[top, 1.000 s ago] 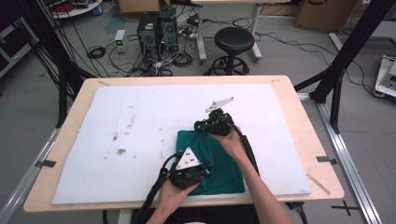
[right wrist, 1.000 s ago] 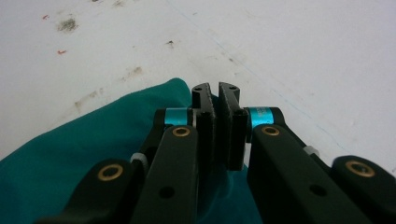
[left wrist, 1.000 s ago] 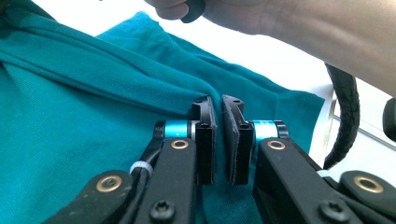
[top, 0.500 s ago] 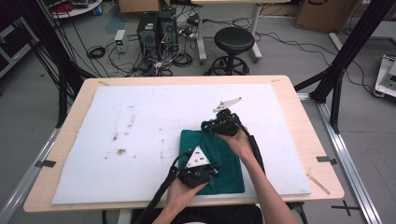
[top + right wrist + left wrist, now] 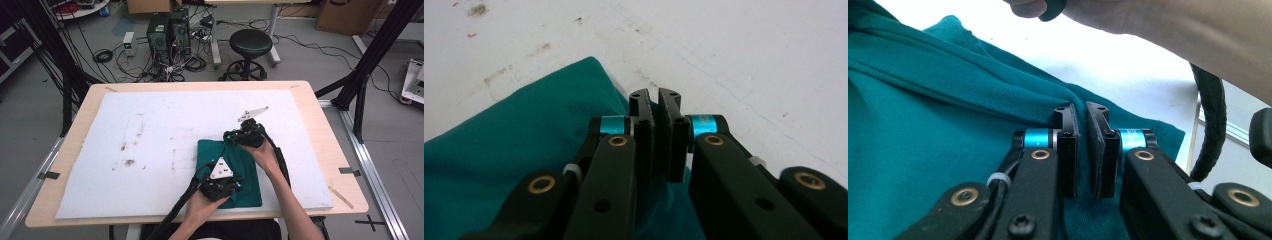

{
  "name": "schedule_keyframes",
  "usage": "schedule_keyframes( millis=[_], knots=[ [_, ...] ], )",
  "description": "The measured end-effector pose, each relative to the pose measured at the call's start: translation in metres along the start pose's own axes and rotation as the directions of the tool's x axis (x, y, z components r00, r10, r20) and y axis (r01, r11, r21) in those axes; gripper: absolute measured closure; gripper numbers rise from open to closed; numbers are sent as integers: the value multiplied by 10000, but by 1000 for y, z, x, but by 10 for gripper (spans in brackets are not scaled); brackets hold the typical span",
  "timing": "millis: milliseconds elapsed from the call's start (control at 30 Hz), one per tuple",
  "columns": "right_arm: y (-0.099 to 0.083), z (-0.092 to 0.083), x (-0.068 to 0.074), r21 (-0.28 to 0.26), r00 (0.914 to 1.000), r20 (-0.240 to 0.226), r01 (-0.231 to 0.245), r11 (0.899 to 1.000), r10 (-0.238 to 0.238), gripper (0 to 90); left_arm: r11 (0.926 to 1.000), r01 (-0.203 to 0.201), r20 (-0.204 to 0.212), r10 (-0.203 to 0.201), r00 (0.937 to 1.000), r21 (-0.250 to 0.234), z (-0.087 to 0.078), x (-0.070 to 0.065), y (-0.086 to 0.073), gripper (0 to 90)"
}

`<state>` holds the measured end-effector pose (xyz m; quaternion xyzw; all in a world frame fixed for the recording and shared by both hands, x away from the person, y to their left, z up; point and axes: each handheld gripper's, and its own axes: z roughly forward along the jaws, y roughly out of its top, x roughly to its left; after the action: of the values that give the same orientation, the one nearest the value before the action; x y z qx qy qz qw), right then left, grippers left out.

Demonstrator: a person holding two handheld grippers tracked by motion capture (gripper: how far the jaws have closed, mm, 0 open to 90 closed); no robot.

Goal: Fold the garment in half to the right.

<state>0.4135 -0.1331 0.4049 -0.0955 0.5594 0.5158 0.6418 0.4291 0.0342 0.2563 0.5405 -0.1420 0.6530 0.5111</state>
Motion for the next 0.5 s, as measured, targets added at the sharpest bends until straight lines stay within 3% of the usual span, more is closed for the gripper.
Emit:
schedule_keyframes(
  millis=[500],
  knots=[
    [-6, -4, -6, -4, 9998, 138, -123, 9999, 123, 863, 10000, -3, 110, 2, 9999, 48, 11, -2, 6, 834]
  ],
)
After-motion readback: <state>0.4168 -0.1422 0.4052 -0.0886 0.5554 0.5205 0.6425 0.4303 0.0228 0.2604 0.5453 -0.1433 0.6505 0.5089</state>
